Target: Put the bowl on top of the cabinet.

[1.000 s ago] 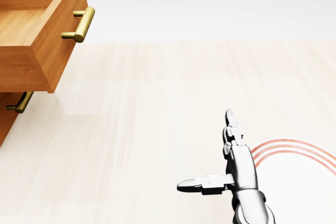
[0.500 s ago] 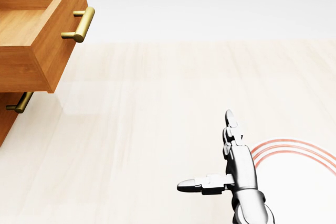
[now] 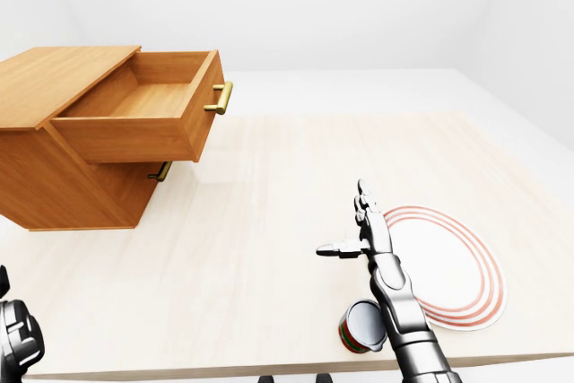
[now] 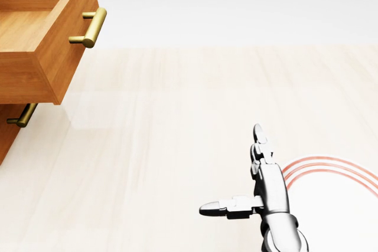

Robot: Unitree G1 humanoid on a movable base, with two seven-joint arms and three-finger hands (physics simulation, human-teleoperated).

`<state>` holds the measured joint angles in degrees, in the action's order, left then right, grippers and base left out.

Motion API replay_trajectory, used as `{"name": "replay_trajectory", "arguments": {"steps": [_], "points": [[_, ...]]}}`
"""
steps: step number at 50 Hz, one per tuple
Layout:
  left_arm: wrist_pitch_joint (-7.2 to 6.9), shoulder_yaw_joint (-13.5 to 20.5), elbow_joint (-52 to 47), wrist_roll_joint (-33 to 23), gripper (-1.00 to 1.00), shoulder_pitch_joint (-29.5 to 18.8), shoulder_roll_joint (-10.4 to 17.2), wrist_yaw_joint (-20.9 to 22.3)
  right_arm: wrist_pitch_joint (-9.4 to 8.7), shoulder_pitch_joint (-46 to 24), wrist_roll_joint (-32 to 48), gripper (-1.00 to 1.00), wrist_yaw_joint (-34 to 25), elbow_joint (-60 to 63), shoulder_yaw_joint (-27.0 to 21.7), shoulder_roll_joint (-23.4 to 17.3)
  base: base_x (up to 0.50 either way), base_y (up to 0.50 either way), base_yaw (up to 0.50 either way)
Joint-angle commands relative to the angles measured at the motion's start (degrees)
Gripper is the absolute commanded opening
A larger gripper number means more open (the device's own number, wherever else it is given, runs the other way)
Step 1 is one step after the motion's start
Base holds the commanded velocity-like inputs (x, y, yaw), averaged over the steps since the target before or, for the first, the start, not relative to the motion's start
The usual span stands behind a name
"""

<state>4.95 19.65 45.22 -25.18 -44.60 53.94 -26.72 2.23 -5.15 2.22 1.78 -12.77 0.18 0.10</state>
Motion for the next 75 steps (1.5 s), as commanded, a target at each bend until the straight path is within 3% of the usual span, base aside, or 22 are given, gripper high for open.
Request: {"name": "replay_trajectory", "arguments": {"steps": [1, 14, 39, 59, 75], "points": [[0.05, -3.95, 15.91, -2.05, -0.9, -5.31, 2.45, -3.28, 0.4, -0.22, -0.19, 1.0, -0.07, -0.72, -0.21, -0.12, 0.0, 0.0, 0.0], [0.05, -6.42, 22.86, -5.76, -0.9, -7.23, 2.42, -3.28, 0.37, -0.31, -0.09, 1.0, -0.13, -0.95, -0.05, -0.03, 0.0, 0.0, 0.0], [0.05, -8.21, 24.7, -10.17, -0.9, -8.52, 0.61, -3.28, 1.46, -0.89, 0.16, 1.0, 0.01, -3.15, 0.1, 0.09, 0.0, 0.0, 0.0], [0.05, -11.55, 22.95, -22.6, -0.91, -9.1, -2.14, -3.28, 2.12, -1.41, 0.34, 1.0, 0.2, -4.7, 0.15, 0.13, 0.0, 0.0, 0.0], [0.05, -12.06, 23.48, -24.99, -0.9, -12.12, -5.56, -3.28, 2.77, -1.89, 0.5, 1.0, 0.24, -6.17, 0.16, 0.15, 0.0, 0.0, 0.0]]}}
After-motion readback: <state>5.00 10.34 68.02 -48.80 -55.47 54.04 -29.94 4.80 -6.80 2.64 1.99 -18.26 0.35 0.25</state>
